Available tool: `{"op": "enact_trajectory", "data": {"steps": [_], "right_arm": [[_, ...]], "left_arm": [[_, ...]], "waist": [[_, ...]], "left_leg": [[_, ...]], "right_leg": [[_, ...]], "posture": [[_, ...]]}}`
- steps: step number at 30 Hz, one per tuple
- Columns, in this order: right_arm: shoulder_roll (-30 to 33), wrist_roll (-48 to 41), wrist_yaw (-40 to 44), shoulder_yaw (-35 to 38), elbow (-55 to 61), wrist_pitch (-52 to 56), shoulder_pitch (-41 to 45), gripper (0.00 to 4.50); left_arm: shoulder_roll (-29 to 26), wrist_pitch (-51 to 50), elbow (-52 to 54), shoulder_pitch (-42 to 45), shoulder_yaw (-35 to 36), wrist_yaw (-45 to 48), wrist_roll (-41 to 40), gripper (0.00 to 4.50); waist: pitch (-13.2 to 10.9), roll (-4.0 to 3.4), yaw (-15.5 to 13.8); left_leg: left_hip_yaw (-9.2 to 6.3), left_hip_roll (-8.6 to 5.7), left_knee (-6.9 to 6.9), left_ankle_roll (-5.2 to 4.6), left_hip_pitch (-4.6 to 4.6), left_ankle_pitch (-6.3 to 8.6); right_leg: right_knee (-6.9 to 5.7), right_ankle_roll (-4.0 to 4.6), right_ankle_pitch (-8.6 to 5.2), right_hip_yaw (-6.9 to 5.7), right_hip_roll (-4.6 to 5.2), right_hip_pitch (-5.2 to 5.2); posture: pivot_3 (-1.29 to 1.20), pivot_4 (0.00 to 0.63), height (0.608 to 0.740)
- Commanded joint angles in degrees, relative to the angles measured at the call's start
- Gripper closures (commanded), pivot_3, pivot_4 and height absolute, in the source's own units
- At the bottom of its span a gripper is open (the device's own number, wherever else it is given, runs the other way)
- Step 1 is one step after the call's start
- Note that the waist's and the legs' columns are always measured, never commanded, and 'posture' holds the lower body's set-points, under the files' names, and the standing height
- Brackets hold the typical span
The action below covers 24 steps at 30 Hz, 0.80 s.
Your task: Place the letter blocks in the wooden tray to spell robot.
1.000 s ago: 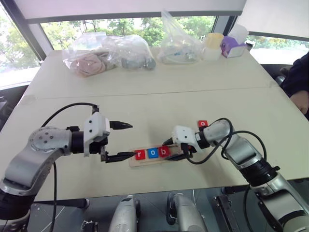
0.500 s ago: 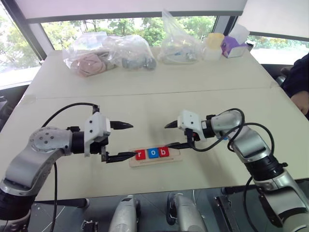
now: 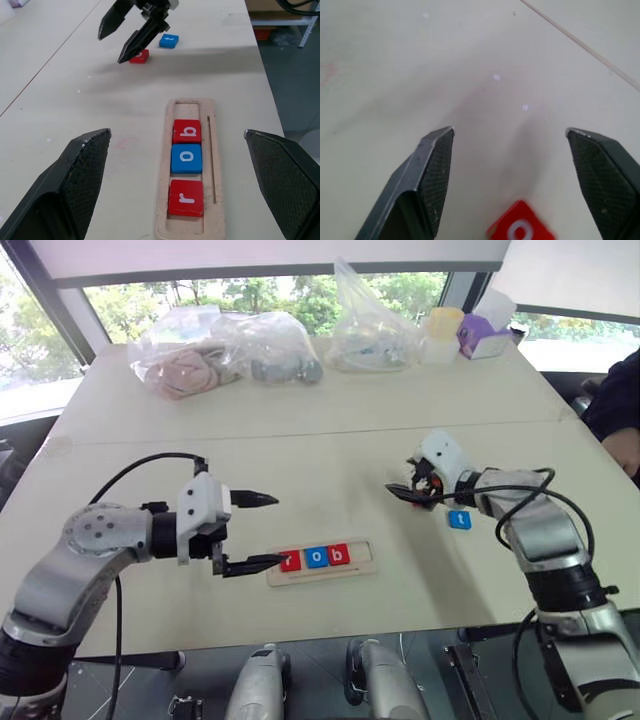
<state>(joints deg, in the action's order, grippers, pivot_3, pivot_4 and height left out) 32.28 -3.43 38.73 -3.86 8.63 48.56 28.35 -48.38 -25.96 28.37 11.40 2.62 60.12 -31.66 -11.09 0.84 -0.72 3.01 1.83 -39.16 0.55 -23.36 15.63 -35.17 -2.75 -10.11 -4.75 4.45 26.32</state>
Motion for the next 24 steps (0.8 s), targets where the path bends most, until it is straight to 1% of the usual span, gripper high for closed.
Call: {"op": "enact_trajectory", "data": {"steps": [1,3,5,7,12,17,22,24], "right_arm": [[-3.8,0.5,-8.1,4.5,7.3,10.2,-0.7,0.9],[-7.3,0.5,-12.3,6.5,10.0,15.6,-1.5,0.9],[-10.9,1.5,-17.0,8.4,10.4,19.7,-1.9,0.9],[-12.6,2.3,-20.0,9.1,10.6,21.8,-2.1,0.9],[-14.4,1.4,-23.0,9.3,10.6,24.5,-1.9,0.9],[-16.2,1.2,-25.2,9.8,9.6,25.0,-2.4,0.9],[-19.6,0.4,-28.0,13.9,7.7,27.0,-0.3,0.9],[-20.2,0.1,-28.6,14.2,7.4,27.5,0.3,0.9]], "left_arm": [[0.1,0.8,1.6,-0.3,0.1,0.0,-0.1,0.0],[0.4,1.1,1.5,-0.5,-0.2,0.1,0.1,0.0],[0.6,1.3,1.2,-0.4,-0.5,0.2,0.2,0.0],[0.6,1.5,1.2,-0.4,-0.5,0.4,0.1,0.0],[0.5,1.9,0.4,-0.2,-0.5,0.9,0.3,0.0],[0.4,1.0,1.0,0.7,-0.6,0.6,0.4,0.0],[0.7,-0.4,2.5,1.4,-1.3,-0.8,0.2,0.0],[0.7,-0.5,2.5,1.6,-1.4,-1.0,0.2,0.0]], "waist": [[0.0,0.0,0.1],[0.0,-0.01,0.1],[0.0,-0.01,0.1],[0.0,-0.03,0.1],[0.0,-0.03,0.1],[0.0,-0.03,0.2],[0.0,-0.03,0.3],[0.0,-0.03,0.4]], "left_leg": [[0.02,0.0,-0.01,0.0,0.0,0.0],[0.02,0.01,-0.03,0.01,0.01,0.0],[0.0,0.01,-0.03,0.01,0.02,-0.01],[0.0,0.02,-0.03,0.02,0.01,-0.01],[0.0,0.0,-0.03,0.01,-0.02,-0.01],[-0.03,0.01,-0.01,0.01,-0.01,-0.01],[-0.03,0.01,-0.02,0.01,0.0,-0.01],[-0.03,0.01,-0.02,0.01,0.0,-0.01]], "right_leg": [[0.0,0.03,-0.07,0.0,0.0,0.01],[-0.01,0.07,-0.11,0.01,0.01,0.01],[-0.02,0.07,-0.11,0.0,0.0,0.01],[-0.03,0.08,-0.11,0.0,-0.01,0.01],[0.04,0.1,-0.12,0.01,0.02,0.01],[0.02,0.07,-0.13,0.0,-0.02,0.01],[0.02,0.04,-0.15,0.0,-0.02,0.0],[0.02,0.05,-0.14,0.01,-0.02,0.0]], "posture": [[0.0,0.15,0.74],[0.0,0.15,0.74],[0.0,0.15,0.74],[0.0,0.15,0.74],[0.0,0.15,0.74],[0.0,0.15,0.74],[0.0,0.15,0.74],[0.0,0.15,0.74]]}}
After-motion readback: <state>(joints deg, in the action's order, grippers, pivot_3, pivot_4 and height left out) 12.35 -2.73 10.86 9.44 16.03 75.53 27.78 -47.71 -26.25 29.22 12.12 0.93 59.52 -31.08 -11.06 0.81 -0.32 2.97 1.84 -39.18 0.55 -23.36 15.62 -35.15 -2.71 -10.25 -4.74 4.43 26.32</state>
